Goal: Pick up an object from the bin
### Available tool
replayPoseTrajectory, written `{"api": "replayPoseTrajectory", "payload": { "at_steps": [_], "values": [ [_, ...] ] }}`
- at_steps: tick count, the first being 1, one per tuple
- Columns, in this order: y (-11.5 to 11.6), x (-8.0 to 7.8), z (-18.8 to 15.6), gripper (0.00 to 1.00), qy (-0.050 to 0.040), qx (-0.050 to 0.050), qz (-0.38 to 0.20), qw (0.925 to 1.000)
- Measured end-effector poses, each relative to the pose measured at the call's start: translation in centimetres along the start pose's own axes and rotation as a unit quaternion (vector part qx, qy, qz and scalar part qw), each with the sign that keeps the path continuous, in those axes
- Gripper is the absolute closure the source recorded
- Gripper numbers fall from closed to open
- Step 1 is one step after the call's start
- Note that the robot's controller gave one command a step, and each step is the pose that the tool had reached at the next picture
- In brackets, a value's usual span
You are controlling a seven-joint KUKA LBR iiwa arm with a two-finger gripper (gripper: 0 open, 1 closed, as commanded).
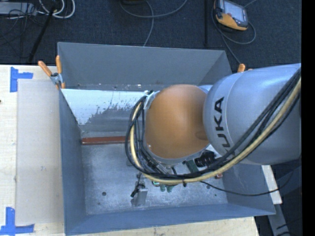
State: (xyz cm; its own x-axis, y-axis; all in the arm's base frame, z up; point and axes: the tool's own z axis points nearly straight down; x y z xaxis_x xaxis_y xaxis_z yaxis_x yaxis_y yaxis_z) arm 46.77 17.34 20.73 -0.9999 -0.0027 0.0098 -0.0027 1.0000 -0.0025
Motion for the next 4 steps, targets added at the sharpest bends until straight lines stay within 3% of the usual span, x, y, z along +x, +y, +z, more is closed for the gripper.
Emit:
{"api": "replayPoseTrajectory", "payload": {
  "at_steps": [1,2,3,4],
  "values": [
    [-7.8,-10.0,14.1,0.0,-0.004,0.0,-0.116,0.9932],
    [-12.4,-12.3,10.5,0.0,-0.0073,0.001,-0.13,0.9915],
    [-12.4,-12.9,9.8,0.0,-0.0057,-0.001,-0.145,0.9894],
    [-12.7,-13.1,13.7,0.0,-0.0023,-0.001,-0.203,0.9792]
  ]
}}
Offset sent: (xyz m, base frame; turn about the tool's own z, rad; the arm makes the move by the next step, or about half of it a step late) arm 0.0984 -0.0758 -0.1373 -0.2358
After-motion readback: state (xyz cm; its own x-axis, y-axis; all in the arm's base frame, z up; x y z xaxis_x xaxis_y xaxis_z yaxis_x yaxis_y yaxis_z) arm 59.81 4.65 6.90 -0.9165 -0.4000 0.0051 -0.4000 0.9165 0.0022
